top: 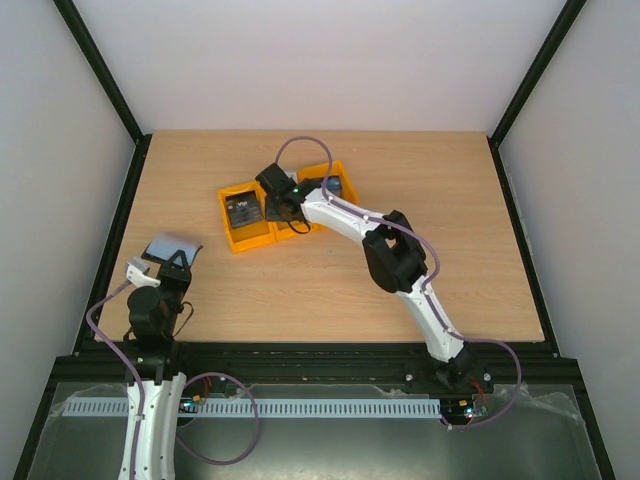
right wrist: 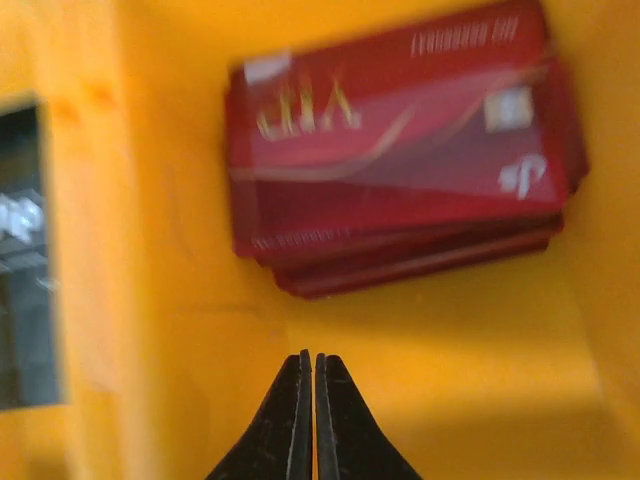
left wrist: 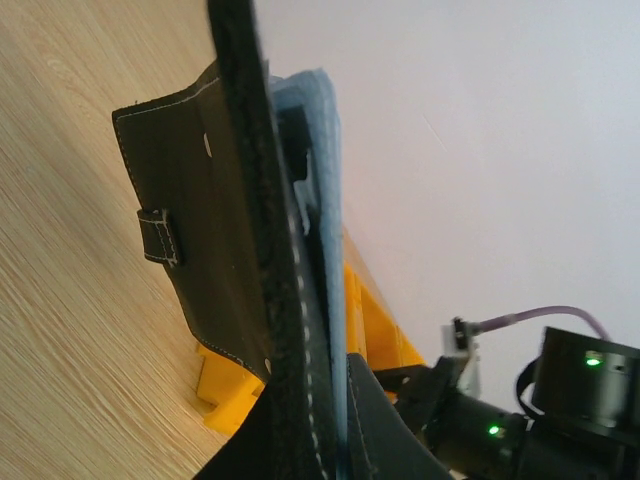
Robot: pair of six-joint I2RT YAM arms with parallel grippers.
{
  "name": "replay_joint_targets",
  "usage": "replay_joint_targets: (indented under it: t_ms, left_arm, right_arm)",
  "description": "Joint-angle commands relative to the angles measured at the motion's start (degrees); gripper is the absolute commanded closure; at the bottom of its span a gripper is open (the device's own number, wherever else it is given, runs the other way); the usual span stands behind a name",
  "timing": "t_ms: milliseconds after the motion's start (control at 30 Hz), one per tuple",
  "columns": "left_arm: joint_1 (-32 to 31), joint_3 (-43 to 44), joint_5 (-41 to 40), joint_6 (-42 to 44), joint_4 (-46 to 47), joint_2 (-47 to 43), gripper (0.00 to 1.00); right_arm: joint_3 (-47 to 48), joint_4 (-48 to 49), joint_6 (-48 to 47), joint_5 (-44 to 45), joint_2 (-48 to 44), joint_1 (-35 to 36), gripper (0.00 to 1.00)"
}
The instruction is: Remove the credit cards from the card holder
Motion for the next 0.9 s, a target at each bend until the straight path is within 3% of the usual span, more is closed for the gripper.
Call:
replay_joint_targets:
  t_ms: [0,200,467,733,867]
  left_arm:
    - [-0.3,-0.8,1.1,-0.4,1.2,-1.2,0.98]
    - [-0.2,-1.0,1.0,-0.4,1.1,-1.2,0.98]
    - [-0.2,-1.3,1.2,-0.4,1.7,-1.2,0.98]
    - [-0.2,-1.5,2.7,-0.1,3.9,-1.2,0.98]
    - [-0.2,-2.5,7.8,0.2,9.4,-1.2,0.98]
  right_arm:
    - [3.0,-7.2,-2.4,-5.3,2.1,-1.0,0.97]
    - [3.9,-3.2,-1.4,-8.0,4.9,-4.3,0.97]
    - [12.7,-3.4,-1.5,-6.9,10.3,-5.0,0.98]
    - [9.4,-5.9,-3.5,-7.5,2.4,-4.6,0.96]
    - [5.5,-6.0,-8.9,-10.8,-5.4,-3.2,0.88]
